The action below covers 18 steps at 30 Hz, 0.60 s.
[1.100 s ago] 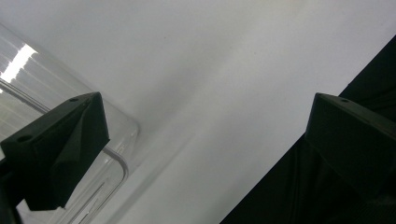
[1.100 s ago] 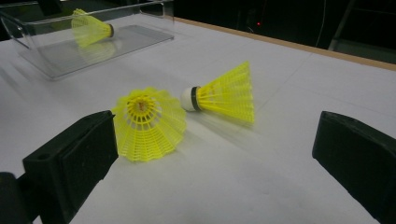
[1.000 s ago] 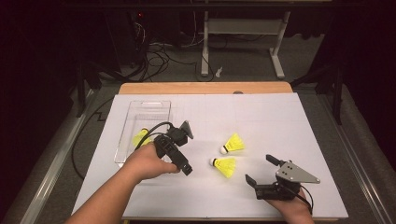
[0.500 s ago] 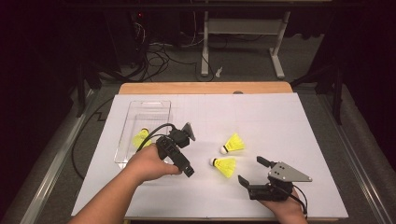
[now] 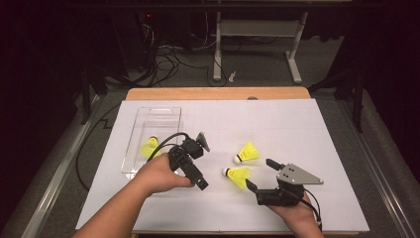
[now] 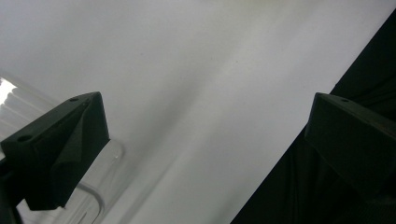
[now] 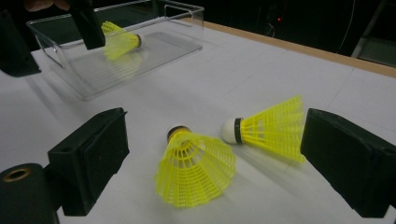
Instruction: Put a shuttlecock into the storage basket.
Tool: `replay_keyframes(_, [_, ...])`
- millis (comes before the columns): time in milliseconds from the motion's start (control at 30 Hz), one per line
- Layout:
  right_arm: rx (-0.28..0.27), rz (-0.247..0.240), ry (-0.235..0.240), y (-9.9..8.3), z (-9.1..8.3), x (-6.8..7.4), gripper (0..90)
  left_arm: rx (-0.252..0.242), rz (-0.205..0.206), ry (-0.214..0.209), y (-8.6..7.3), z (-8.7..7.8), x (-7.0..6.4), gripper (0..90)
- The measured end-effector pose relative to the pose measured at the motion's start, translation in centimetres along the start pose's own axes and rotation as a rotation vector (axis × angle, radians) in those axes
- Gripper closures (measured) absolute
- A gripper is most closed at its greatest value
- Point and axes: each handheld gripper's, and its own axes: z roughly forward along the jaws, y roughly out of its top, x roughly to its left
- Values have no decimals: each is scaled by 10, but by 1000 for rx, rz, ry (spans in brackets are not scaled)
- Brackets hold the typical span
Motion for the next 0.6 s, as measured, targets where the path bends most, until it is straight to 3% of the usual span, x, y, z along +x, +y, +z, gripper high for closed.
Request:
replay_keyframes(200, [-9,13,-3,5,10,-5,104,-1,22,18,0,4,-2,7])
replay_keyframes(433, [4,30,35,-9,11,3,153,7,24,10,-4,9,-2,8])
replay_keyframes(600, [18,27,43,-14,8,8,170,11,50,7,-7,14,-3,8])
